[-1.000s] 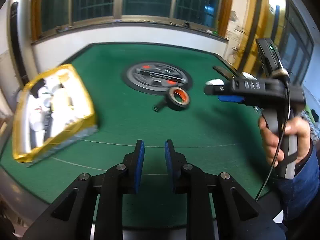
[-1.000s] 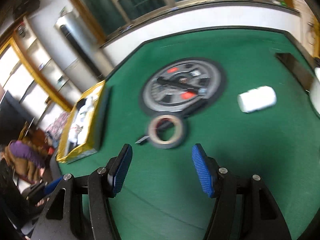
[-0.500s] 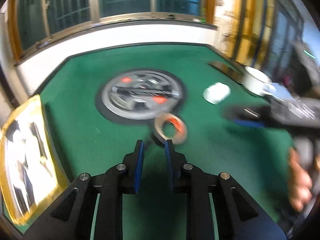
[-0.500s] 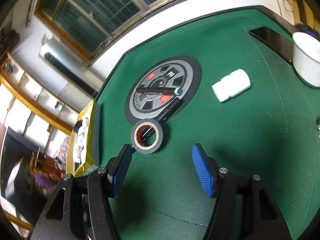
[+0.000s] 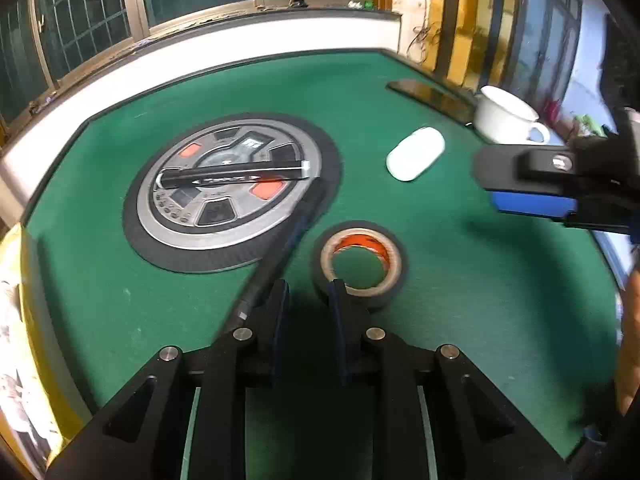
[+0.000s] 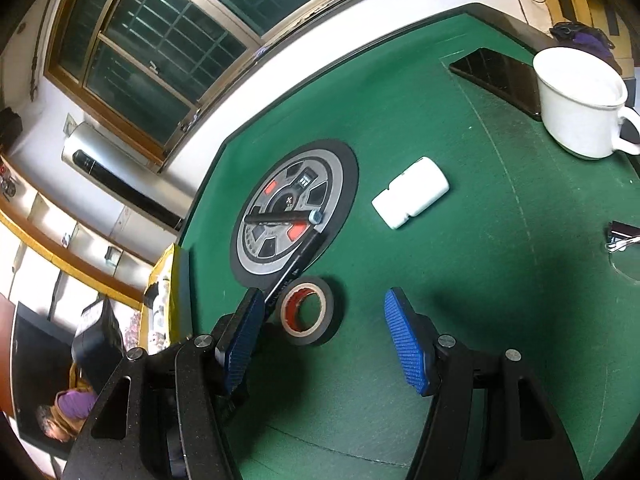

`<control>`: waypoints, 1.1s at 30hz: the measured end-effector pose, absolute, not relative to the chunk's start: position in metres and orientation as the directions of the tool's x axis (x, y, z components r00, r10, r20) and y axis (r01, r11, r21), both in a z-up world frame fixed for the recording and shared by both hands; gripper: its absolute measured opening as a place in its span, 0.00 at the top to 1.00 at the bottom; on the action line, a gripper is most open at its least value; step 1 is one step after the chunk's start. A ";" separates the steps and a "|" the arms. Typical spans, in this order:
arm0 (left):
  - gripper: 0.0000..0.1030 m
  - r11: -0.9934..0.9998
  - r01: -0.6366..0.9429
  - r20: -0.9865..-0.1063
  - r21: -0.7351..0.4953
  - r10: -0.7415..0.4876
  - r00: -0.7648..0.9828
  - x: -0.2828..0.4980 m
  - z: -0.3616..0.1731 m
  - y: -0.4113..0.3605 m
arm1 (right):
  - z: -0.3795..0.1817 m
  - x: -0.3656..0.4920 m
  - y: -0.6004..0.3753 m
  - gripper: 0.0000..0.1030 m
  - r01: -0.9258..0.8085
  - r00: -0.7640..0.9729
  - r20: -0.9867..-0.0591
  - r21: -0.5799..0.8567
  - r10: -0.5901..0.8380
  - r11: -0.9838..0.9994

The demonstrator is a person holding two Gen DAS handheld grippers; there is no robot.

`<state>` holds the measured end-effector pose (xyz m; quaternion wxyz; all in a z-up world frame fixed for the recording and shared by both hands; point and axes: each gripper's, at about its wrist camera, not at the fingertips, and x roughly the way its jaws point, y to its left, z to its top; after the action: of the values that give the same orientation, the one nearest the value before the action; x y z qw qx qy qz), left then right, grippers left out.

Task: Organize rigid objects
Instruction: 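Move back to the table and grasp a black marker with the left gripper, then grasp the black tape roll with the right gripper while the left holds the marker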

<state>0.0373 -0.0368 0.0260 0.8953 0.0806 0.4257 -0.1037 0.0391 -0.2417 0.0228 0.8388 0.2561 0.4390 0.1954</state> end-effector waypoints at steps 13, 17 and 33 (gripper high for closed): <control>0.83 0.963 0.269 -0.784 -0.003 -0.169 0.598 0.080 0.024 -0.024 | 0.016 0.043 -0.238 0.44 -0.102 0.509 -0.653 0.600 0.560 0.793; 0.80 0.958 0.286 -0.790 0.020 -0.160 0.592 0.076 0.017 -0.025 | 0.015 0.042 -0.239 0.44 -0.100 0.507 -0.652 0.605 0.563 0.790; 0.88 0.987 0.061 -0.791 -0.148 -0.155 0.592 -0.027 0.013 0.015 | 0.014 0.039 -0.204 0.35 -0.219 0.488 -0.703 0.476 0.518 0.852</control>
<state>-0.0270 0.0150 0.0135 0.8905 -0.0526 0.4478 -0.0606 0.0391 -0.2042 0.0143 0.8468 0.1636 0.4569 0.2177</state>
